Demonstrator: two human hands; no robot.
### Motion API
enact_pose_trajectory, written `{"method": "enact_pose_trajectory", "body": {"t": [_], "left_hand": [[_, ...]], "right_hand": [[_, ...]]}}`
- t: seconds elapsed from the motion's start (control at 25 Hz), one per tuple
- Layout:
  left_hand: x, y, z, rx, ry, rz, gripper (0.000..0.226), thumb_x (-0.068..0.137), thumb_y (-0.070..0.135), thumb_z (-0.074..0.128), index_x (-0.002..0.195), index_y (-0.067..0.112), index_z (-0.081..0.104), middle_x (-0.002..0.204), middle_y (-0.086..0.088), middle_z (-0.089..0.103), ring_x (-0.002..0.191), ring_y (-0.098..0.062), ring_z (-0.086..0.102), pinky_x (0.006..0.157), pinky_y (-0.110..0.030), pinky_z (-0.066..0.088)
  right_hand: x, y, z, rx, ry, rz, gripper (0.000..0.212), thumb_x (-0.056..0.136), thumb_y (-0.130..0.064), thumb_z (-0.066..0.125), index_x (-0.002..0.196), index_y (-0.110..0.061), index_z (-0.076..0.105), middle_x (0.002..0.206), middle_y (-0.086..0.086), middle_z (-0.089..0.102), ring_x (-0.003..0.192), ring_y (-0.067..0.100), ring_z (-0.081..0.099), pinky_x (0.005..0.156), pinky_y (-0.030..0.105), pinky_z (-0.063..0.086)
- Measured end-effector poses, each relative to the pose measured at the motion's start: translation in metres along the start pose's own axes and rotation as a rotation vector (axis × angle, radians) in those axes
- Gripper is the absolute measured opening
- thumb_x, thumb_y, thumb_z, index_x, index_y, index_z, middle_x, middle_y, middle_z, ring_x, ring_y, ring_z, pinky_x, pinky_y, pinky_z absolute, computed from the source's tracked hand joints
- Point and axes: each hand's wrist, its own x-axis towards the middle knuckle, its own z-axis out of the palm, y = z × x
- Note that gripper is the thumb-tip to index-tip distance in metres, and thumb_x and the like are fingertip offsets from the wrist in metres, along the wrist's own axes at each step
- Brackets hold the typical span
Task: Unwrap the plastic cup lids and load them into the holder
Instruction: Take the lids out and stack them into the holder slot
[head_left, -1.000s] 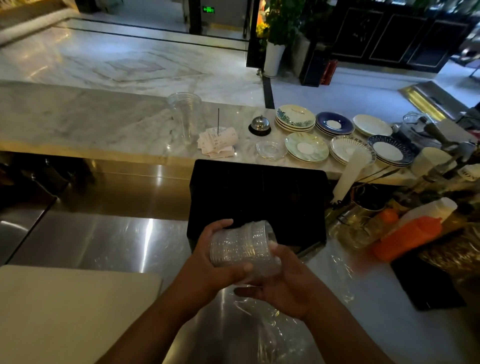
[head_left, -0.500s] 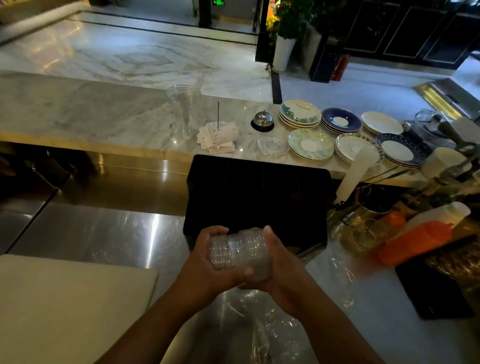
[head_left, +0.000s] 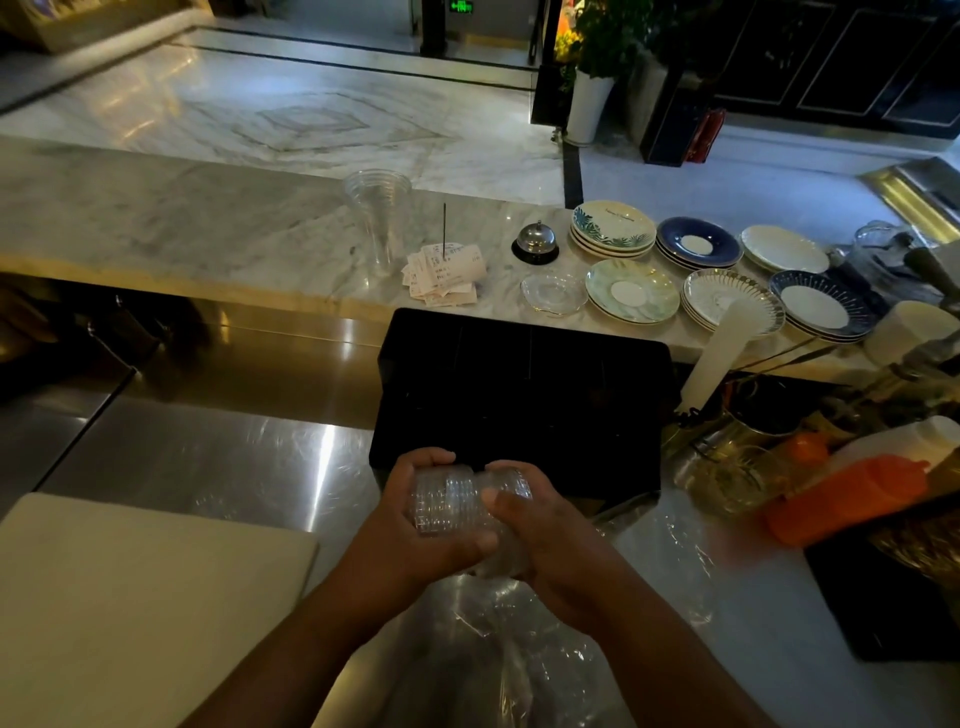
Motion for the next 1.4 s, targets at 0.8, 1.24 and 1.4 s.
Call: {"method": "enact_pose_trajectory", "body": {"t": [0.8,1.24,1.4], "left_hand": [[0.011,0.002,0.000,0.068,-0.008,0.004,0.073,0.061,0.022,0.092,0.125,0.036,0.060,0.113,0.003,0.073,0.102,-0.027,0.077,0.073,-0.041,0.066],[0.014,0.007,-0.001,0.088,0.025,0.043,0.071,0.056,0.024,0.090,0.118,0.039,0.059,0.105,0.008,0.074,0.093,-0.021,0.078,0.068,-0.033,0.065],[0.015,0.006,-0.006,0.085,0.049,0.056,0.068,0.056,0.028,0.090,0.115,0.043,0.060,0.105,0.012,0.073,0.094,-0.019,0.078,0.068,-0.031,0.064]], "right_hand": [[-0.006,-0.009,-0.005,0.209,-0.089,-0.043,0.052,0.089,-0.024,0.067,0.138,-0.016,0.052,0.138,0.025,0.063,0.122,0.050,0.064,0.098,0.077,0.046],[0.008,-0.005,-0.004,0.103,0.010,-0.030,0.054,0.084,-0.024,0.072,0.135,-0.022,0.054,0.134,0.021,0.066,0.113,0.048,0.069,0.094,0.070,0.054],[0.011,-0.003,-0.004,0.138,0.002,-0.022,0.051,0.084,-0.024,0.073,0.133,-0.023,0.057,0.132,0.020,0.068,0.112,0.050,0.069,0.091,0.066,0.054]]}}
